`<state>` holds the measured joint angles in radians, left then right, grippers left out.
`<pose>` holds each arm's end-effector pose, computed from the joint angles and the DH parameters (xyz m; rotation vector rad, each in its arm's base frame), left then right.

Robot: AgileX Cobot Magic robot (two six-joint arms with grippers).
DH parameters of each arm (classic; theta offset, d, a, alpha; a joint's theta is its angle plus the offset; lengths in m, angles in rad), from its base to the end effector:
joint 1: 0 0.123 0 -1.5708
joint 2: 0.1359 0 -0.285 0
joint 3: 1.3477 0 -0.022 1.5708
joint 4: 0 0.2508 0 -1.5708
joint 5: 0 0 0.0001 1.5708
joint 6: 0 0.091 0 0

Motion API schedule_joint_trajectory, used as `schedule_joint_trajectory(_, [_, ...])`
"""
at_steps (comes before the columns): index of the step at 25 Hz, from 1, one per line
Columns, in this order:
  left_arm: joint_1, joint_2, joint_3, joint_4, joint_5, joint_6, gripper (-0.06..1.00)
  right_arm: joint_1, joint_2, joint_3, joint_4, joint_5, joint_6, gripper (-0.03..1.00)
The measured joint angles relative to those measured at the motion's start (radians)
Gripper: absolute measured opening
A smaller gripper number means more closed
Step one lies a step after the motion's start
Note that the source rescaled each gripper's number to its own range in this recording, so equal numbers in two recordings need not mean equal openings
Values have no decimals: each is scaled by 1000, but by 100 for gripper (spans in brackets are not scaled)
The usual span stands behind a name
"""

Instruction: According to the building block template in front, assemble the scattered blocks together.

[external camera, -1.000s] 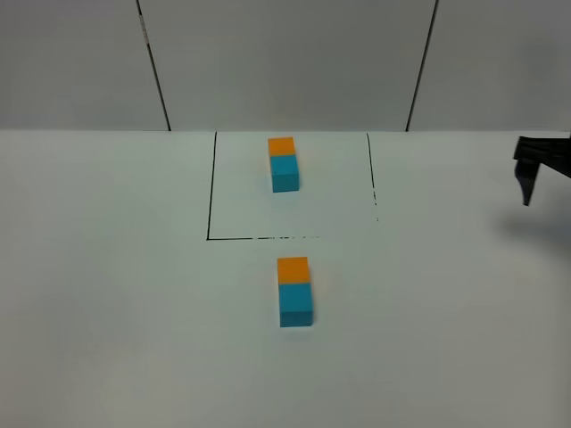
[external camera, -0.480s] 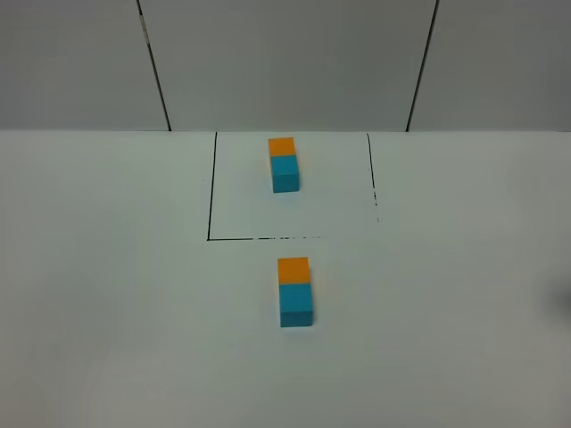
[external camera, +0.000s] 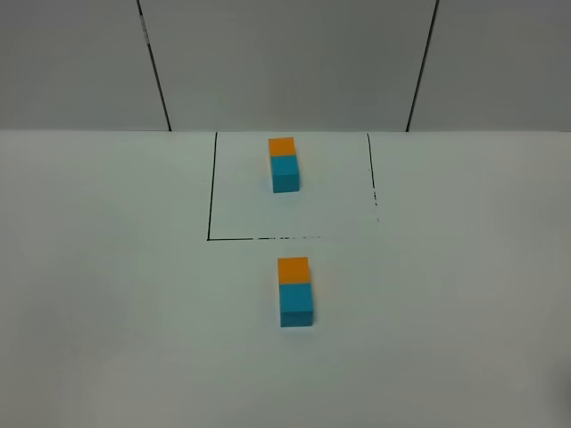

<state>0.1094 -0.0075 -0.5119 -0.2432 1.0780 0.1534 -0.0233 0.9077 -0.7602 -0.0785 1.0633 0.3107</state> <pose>-0.0073 -0.0202 0.2811 0.0609 2.0197 -0.1244 0.1474 -0.0097 0.2943 0.4169 2.6558 -0.0153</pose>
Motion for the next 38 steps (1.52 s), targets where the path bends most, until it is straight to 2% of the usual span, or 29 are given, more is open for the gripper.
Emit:
schedule_joint_trajectory(7, [0, 0, 0, 0, 0, 0, 68, 110, -344, 109, 25, 26, -14, 98])
schedule_joint_trajectory(14, [0, 0, 0, 0, 0, 0, 68, 125, -609, 186, 22, 25, -32, 95])
schedule_joint_trajectory(27, [0, 0, 0, 0, 0, 0, 68, 125, -907, 264, 37, 3, -40, 86])
schedule_joint_trajectory(38, [0, 0, 0, 0, 0, 0, 68, 121, -914, 270, 37, -3, -28, 82])
